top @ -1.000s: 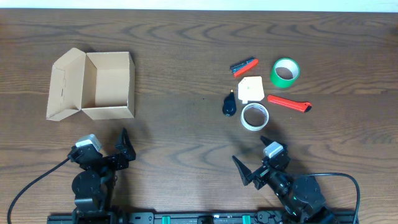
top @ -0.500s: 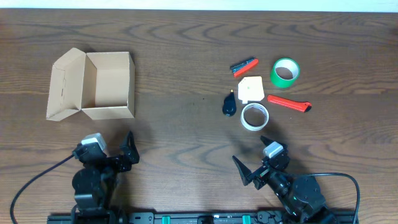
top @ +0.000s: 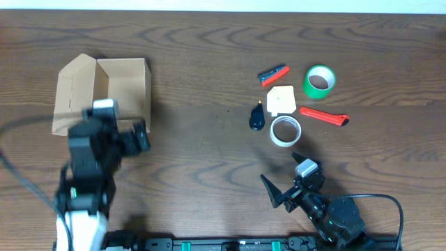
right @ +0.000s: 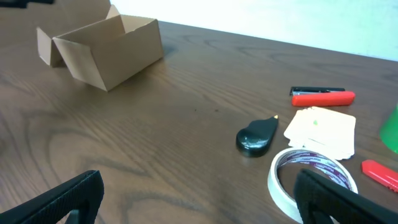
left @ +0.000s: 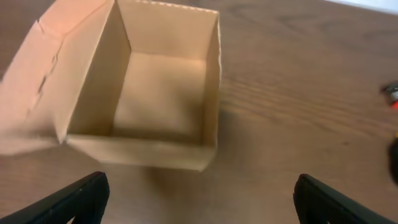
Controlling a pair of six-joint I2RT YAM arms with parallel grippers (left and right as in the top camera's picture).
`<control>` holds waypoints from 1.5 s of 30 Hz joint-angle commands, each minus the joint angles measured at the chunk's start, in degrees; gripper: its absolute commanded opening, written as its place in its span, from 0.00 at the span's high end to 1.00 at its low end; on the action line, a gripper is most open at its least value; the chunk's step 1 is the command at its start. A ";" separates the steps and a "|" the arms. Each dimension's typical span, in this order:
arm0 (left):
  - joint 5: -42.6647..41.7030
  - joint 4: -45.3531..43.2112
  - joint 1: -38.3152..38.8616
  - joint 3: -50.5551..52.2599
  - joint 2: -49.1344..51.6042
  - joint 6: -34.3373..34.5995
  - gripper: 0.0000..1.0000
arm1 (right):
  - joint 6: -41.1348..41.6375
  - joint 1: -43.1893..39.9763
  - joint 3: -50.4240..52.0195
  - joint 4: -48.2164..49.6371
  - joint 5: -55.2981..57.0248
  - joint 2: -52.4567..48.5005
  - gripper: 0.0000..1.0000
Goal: Pack container
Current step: 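Reach the left gripper to the box and push it rightward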
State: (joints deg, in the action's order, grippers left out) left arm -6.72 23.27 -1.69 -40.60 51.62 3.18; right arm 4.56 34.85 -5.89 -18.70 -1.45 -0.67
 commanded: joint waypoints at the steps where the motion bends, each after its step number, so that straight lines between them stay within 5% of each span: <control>1: 1.62 1.92 -0.07 -9.40 10.34 -4.20 0.05 | 0.31 0.48 0.22 0.02 0.59 0.35 0.01; 9: 4.09 2.99 3.34 -23.12 30.12 -4.96 0.05 | 0.31 0.48 0.22 0.02 0.59 0.35 0.01; 16: -1.79 -1.64 3.63 -23.28 38.05 -4.94 0.05 | 0.28 0.48 0.22 0.02 0.59 0.35 0.01; 27: 0.09 -3.80 3.65 -23.28 47.12 -8.41 0.00 | 0.28 0.48 0.22 0.02 0.59 0.35 0.01; 31: 0.72 -5.05 3.78 -23.28 48.02 -9.01 0.55 | 0.31 0.48 0.22 0.02 0.57 0.35 0.01; 33: 1.77 -5.64 4.17 -23.52 47.74 -8.98 0.94 | 0.31 0.48 0.22 0.02 0.57 0.35 0.01; 38: 0.96 -5.09 7.69 -24.96 45.81 -12.41 0.94 | 0.28 0.48 0.22 0.02 0.57 0.35 0.01; 45: -0.42 0.46 20.72 -25.16 41.59 -44.94 0.95 | 0.31 0.48 0.22 0.02 0.59 0.35 0.01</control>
State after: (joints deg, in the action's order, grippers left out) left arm -6.20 21.21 14.15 -63.72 95.96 -21.06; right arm 4.54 34.85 -5.89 -18.68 -1.45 -0.69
